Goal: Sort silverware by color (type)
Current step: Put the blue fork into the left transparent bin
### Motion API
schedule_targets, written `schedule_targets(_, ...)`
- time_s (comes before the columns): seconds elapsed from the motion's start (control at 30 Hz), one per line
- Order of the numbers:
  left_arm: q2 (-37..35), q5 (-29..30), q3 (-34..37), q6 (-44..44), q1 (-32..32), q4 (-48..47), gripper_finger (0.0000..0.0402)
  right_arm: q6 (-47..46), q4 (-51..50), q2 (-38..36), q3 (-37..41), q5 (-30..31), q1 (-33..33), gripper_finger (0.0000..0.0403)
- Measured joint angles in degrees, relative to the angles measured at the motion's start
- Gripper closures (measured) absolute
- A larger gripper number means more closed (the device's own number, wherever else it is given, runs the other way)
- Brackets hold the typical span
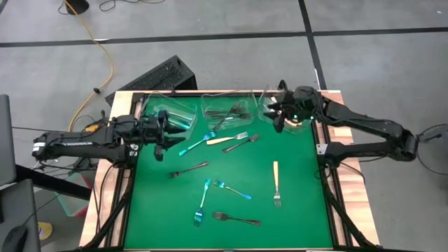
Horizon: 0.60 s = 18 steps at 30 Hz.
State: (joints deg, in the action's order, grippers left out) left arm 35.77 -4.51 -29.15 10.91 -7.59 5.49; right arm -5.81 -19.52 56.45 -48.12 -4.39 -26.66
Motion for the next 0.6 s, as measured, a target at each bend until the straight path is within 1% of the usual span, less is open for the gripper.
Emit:
schedule_targets(0.13, -1.4, -2.3, 0.0, 1.7, 0.0, -0.3, 0.0257, -0.9, 4.7, 1.0, 0.0, -0.3, 5.8, 0.0197)
schedule_targets(0.3, -1.5, -2.3, 0.0, 0.7, 0.0, -0.1, 0.0257, -1.2, 12.3, 4.5, 0.0, -0.3, 12.3, 0.0197)
schedule_targets(0.43, -0.9, -2.3, 0.0, 0.3, 0.0, 1.7, 0.0257, 0.1, 19.0, 7.6, 0.0, -0.2, 16.3, 0.0198)
schedule_targets(0.6, 0.1, -2.2, 0.0, 0.2, 0.6, 2.4, 0.0257, 0.2, 27.1, 10.8, 0.0, -0.2, 19.1, 0.0198)
